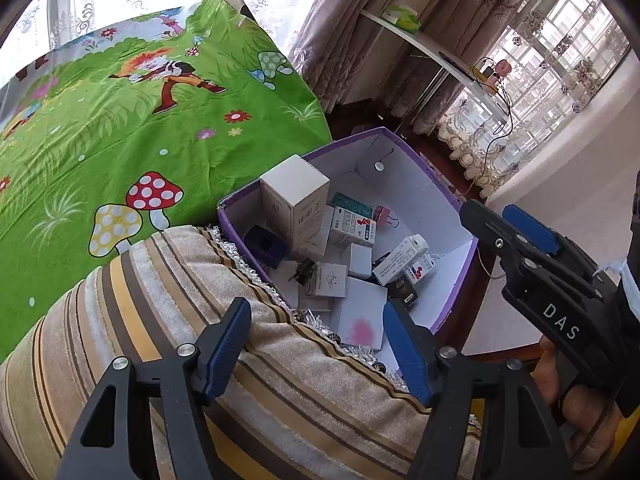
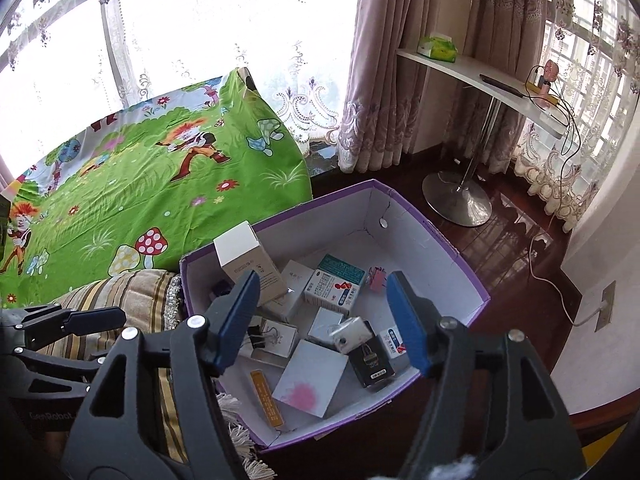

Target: Organize rigid objects

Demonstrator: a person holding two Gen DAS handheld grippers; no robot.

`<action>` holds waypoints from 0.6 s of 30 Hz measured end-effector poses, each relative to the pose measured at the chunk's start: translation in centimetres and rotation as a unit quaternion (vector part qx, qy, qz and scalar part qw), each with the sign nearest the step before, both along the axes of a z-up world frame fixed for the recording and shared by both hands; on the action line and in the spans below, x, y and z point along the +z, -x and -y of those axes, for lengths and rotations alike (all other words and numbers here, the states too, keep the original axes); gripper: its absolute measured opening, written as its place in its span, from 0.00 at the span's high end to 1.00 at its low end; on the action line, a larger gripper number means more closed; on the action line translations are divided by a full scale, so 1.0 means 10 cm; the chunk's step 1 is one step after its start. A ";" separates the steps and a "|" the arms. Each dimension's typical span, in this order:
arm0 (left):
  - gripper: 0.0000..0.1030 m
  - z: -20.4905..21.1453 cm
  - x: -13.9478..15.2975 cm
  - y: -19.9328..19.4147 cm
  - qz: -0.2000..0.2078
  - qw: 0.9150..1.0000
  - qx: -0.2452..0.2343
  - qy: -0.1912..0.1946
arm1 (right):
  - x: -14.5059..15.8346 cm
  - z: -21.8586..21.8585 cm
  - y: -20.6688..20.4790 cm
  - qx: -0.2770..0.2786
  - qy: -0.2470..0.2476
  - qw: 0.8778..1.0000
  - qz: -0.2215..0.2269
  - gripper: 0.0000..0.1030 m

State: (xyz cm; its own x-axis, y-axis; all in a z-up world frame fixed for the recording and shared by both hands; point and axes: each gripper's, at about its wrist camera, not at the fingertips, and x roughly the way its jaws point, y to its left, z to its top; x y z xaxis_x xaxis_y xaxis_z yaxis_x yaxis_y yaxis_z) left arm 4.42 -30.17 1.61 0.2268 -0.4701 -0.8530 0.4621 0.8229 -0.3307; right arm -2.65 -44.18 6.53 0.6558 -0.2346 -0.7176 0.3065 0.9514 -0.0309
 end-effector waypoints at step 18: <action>0.03 -0.06 0.04 0.30 0.016 1.000 -0.001 0.018 | 0.04 -0.02 0.31 -0.007 0.008 1.000 -0.005 0.25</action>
